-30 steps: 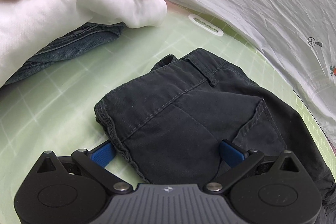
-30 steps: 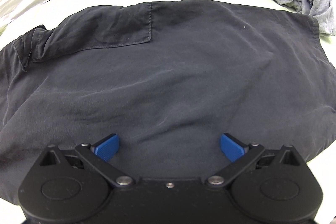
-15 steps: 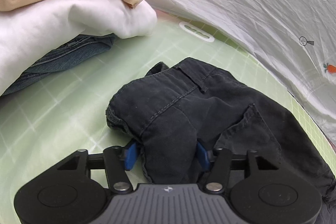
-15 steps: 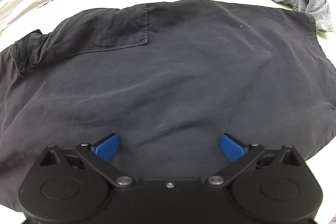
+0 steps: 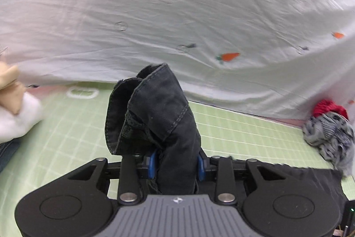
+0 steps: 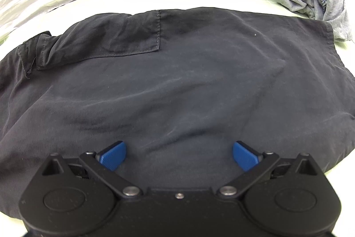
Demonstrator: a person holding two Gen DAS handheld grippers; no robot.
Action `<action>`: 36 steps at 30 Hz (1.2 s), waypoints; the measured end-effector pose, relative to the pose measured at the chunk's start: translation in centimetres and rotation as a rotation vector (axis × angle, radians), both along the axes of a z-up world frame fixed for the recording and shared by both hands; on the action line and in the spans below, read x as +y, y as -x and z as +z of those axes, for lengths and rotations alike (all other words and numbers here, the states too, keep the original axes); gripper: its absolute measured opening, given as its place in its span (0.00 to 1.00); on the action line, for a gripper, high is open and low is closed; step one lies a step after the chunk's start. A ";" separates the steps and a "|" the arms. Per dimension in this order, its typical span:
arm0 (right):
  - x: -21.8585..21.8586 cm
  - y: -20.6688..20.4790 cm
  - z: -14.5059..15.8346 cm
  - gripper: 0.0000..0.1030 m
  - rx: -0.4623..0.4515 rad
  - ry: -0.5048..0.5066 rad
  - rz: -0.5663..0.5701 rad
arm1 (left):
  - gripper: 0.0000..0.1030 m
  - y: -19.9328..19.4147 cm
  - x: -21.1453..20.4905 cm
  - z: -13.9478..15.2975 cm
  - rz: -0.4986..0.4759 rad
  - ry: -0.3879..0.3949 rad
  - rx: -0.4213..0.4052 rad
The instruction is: Fold clothes
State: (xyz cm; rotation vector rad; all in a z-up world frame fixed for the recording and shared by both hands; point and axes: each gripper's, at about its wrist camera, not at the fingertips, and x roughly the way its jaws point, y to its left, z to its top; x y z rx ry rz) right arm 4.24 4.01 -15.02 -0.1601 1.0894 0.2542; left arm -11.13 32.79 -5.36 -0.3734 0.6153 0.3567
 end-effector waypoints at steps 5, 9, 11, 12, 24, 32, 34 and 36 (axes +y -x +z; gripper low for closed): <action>-0.8 0.0 0.2 1.00 0.002 -0.038 0.014 | 0.44 -6.1 -5.3 -5.4 -0.216 0.128 0.117; -2.1 -0.2 0.7 1.00 0.024 -0.125 -0.023 | 0.64 -8.6 -7.1 -9.4 -0.258 0.199 0.195; -2.9 -0.2 1.0 1.00 0.038 -0.176 -0.064 | 0.82 -8.6 -6.5 -9.5 -0.256 0.294 0.156; -3.3 -0.2 1.1 1.00 0.041 -0.203 -0.086 | 0.84 -8.5 -5.9 -9.5 -0.237 0.356 0.134; -0.9 -0.8 5.3 1.00 -0.024 -0.486 -0.059 | 0.89 -1.5 0.6 -5.5 0.057 0.512 -0.036; 6.7 -2.5 5.2 1.00 0.096 -0.699 0.122 | 0.89 -0.6 2.7 -9.0 0.285 0.308 0.256; 8.9 -2.7 5.2 1.00 0.111 -0.714 0.177 | 0.89 -0.7 2.8 -9.8 0.292 0.320 0.284; 10.3 -3.1 4.7 1.00 0.141 -0.720 0.191 | 0.89 -0.6 3.0 -10.6 0.291 0.336 0.311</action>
